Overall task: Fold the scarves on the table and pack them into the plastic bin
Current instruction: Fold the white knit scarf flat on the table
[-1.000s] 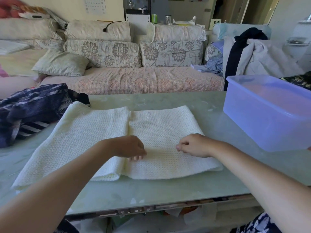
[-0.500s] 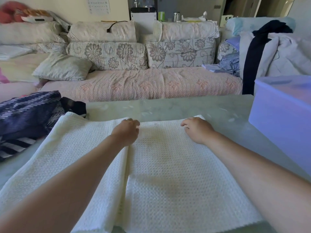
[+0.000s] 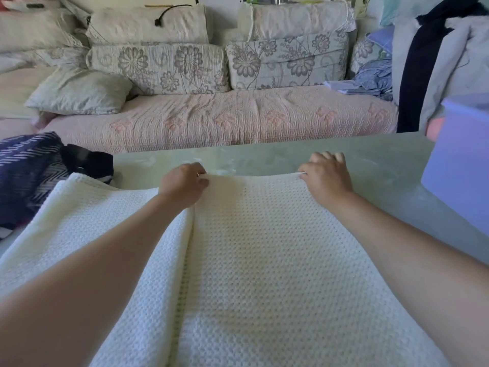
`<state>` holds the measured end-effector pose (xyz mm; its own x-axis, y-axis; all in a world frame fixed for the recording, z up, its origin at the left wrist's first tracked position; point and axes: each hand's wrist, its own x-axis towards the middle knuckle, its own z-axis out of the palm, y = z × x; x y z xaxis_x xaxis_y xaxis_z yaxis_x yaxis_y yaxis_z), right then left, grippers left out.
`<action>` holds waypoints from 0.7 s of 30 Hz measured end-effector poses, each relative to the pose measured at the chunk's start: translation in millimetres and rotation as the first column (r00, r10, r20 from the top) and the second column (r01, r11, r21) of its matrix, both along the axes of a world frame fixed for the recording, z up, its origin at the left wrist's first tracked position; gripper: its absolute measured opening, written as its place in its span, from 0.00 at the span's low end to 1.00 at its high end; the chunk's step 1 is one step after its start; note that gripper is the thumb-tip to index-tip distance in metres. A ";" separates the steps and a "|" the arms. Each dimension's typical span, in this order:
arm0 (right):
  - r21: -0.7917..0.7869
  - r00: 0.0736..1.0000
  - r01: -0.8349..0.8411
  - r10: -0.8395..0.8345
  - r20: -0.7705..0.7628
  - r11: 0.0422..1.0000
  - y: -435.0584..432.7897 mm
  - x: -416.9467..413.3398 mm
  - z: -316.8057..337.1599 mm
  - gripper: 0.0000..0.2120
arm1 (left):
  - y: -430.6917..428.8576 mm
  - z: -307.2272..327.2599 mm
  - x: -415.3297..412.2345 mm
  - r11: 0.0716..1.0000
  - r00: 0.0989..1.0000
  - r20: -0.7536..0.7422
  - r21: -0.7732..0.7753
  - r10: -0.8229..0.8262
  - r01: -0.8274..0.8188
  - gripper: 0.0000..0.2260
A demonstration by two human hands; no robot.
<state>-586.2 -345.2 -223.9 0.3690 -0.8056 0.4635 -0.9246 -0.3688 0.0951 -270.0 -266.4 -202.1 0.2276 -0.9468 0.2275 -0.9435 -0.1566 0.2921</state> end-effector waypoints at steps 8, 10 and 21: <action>0.130 0.996 -0.085 0.087 -0.014 0.988 31.8 30.2 9.9 0.15 | 30.1 -4.8 -49.2 0.985 0.936 0.345 -0.124 -0.072 0.122 0.17; 0.278 0.982 -0.186 0.177 0.057 0.942 45.2 37.1 9.3 0.18 | 48.9 -14.2 -62.9 0.988 0.926 0.345 0.082 -0.151 0.131 0.24; 0.531 0.996 0.006 -0.050 0.069 0.847 61.3 -47.3 12.1 0.27 | 61.6 2.7 -110.0 0.931 0.901 0.261 0.214 -0.347 0.296 0.24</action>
